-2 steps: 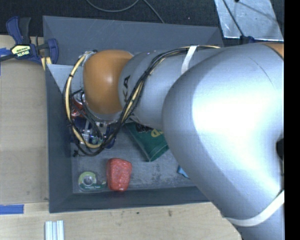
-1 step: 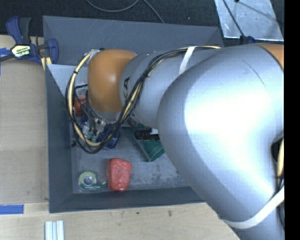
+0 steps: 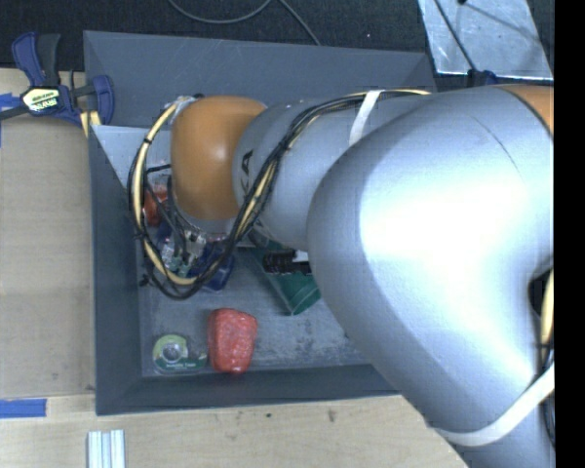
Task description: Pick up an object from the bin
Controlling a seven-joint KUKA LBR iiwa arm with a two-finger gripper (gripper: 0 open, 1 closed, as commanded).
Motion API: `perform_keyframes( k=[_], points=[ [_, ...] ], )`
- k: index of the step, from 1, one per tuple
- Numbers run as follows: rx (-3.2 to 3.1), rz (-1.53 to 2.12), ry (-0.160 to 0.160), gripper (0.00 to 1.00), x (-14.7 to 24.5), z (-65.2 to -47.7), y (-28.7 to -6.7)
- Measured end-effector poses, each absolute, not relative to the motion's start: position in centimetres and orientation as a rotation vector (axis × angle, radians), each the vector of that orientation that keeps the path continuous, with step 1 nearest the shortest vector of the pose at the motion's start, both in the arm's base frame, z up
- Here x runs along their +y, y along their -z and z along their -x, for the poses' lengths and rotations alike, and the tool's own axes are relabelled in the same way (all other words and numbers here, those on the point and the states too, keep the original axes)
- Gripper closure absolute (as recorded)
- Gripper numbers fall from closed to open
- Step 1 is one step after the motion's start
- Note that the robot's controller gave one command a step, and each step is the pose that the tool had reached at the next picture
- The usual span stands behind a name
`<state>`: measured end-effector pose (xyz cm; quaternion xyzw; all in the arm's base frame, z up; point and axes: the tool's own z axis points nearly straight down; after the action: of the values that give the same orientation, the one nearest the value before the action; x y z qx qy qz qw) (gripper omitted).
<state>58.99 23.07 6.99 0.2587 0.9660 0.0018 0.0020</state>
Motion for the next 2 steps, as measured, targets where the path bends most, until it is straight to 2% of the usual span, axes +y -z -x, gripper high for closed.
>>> perform_keyframes(
  k=[1, 2],
  points=[
    [3.032, -0.813, -0.003, 1.00, 23.0, -58.9, -7.4],
    [3.039, -0.815, 0.003, 1.00, 22.9, -58.7, -9.6]
  ],
)
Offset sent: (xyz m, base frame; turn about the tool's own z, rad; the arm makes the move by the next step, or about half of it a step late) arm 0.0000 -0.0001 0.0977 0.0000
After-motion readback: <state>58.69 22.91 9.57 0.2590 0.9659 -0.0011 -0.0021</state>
